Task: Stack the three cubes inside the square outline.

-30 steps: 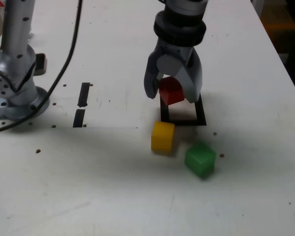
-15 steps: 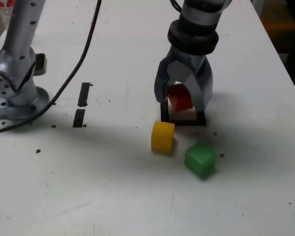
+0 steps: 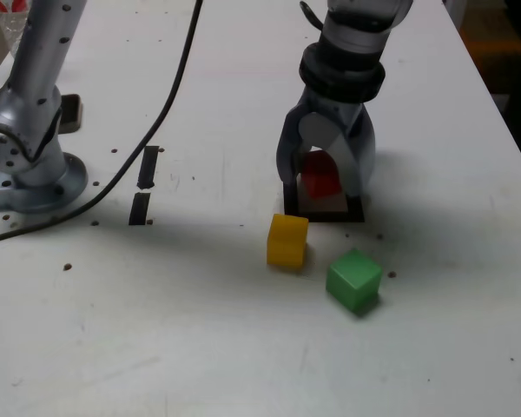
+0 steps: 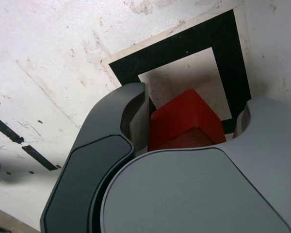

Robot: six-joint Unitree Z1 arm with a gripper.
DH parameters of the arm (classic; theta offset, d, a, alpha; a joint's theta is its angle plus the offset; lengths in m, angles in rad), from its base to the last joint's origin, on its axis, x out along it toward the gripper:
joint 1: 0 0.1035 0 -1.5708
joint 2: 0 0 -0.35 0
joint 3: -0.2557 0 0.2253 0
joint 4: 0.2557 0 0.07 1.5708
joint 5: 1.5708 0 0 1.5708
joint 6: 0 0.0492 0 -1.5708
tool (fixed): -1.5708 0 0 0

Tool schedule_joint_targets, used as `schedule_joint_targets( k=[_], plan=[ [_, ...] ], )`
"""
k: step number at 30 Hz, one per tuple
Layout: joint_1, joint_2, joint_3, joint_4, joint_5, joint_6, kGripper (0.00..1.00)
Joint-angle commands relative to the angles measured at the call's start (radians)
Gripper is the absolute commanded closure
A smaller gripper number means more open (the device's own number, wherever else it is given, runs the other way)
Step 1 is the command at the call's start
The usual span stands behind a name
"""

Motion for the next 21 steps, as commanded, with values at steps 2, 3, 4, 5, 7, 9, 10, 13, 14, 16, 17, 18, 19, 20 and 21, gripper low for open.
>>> schedule_joint_targets(
  k=[2,3,4,5,7,9,10,13,14,16,17,18,19,20,21],
  plan=[
    [0.003,0.001,0.007,-0.008,-0.008,0.002,0.81],
    [0.003,0.000,0.008,-0.010,-0.010,0.002,0.81],
    [0.003,0.000,0.009,-0.011,-0.011,0.002,0.81],
    [0.003,0.000,0.011,-0.013,-0.012,0.002,0.81],
    [0.003,-0.001,0.015,-0.016,-0.013,0.002,0.81],
    [0.003,-0.003,0.023,-0.025,-0.020,0.004,0.80],
    [0.003,-0.004,0.026,-0.029,-0.024,0.006,0.80],
    [0.003,-0.005,0.037,-0.042,-0.039,0.013,0.78],
    [0.003,-0.005,0.039,-0.045,-0.042,0.014,0.77],
    [0.003,-0.006,0.044,-0.048,-0.047,0.015,0.72],
    [0.003,-0.006,0.046,-0.048,-0.049,0.016,0.70],
    [0.003,-0.006,0.047,-0.048,-0.050,0.016,0.68],
    [0.003,-0.007,0.048,-0.048,-0.051,0.016,0.67],
    [0.003,-0.007,0.048,-0.048,-0.052,0.016,0.66],
    [0.003,-0.009,0.051,-0.048,-0.055,0.016,0.63]
  ],
)
